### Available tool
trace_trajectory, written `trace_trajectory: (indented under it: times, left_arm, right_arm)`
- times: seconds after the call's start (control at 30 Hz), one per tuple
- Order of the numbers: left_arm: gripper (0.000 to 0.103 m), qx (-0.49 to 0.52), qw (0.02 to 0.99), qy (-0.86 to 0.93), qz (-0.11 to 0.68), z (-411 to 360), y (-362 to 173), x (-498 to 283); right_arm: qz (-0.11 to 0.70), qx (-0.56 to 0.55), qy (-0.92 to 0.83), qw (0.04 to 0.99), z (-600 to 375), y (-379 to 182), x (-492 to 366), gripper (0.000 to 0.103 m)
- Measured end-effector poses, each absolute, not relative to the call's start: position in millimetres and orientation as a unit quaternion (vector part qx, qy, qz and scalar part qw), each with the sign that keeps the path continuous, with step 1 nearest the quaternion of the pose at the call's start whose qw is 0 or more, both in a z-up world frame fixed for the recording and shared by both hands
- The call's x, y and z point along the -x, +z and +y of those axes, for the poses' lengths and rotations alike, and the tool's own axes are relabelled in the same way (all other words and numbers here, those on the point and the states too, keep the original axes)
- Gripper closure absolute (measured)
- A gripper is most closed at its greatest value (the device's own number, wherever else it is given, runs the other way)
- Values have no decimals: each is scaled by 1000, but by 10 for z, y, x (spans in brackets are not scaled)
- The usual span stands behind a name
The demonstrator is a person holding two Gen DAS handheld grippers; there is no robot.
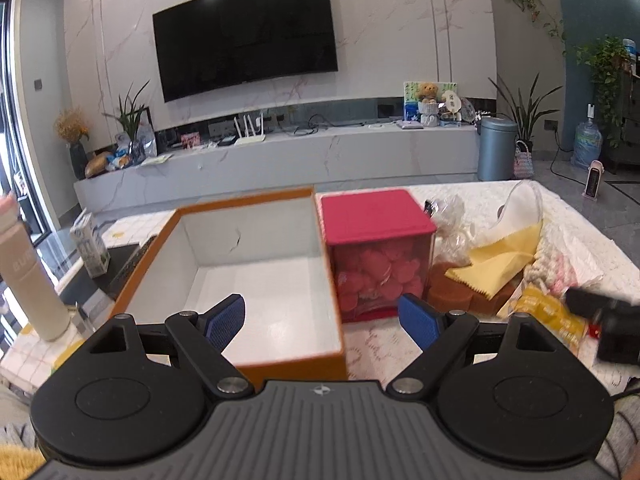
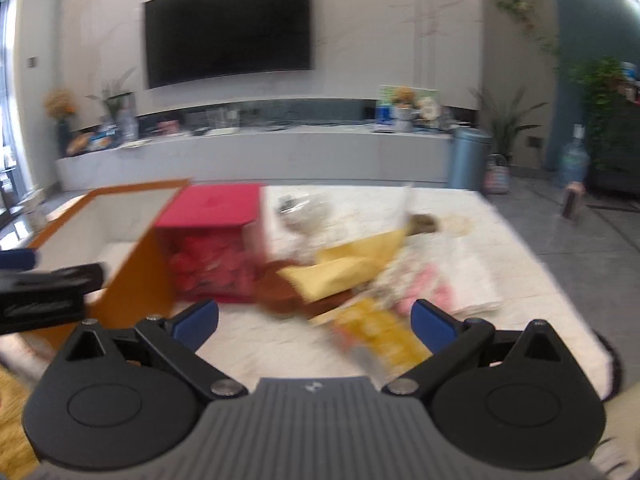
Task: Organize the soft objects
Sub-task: 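Reach the right tool to the yellow snack packet and grasp it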
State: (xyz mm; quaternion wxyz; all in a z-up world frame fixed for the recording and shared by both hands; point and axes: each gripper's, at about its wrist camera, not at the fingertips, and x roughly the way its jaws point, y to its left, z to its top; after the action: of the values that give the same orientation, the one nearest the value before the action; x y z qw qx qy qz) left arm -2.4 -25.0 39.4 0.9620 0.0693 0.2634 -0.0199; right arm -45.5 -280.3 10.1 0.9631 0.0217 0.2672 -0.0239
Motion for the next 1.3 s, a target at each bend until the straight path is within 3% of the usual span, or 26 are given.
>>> trace_trajectory:
  times: [0.23, 0.57, 0.9, 1.07, 1.3]
  left_arm:
    - [2, -82, 958, -53, 271, -460, 437, -64]
    - [2, -70, 948, -38, 308, -564, 431, -385]
    - [2, -100, 933, -83, 335, -706, 243, -552]
    - [2, -99, 932, -88, 338, -726, 142, -611]
    - [2, -126, 925, -129, 333, -739, 1, -516]
  right_arm:
    - [279, -88, -108, 950, -3597, 447, 310, 3]
    - [332, -15, -126, 935, -4046, 744, -152, 3]
    - [422, -27, -61, 904, -3612, -130, -727, 3]
    - [444, 81, -5, 892, -3252, -380, -796, 3]
    - [495, 114, 23, 861, -3162, -705, -941, 3]
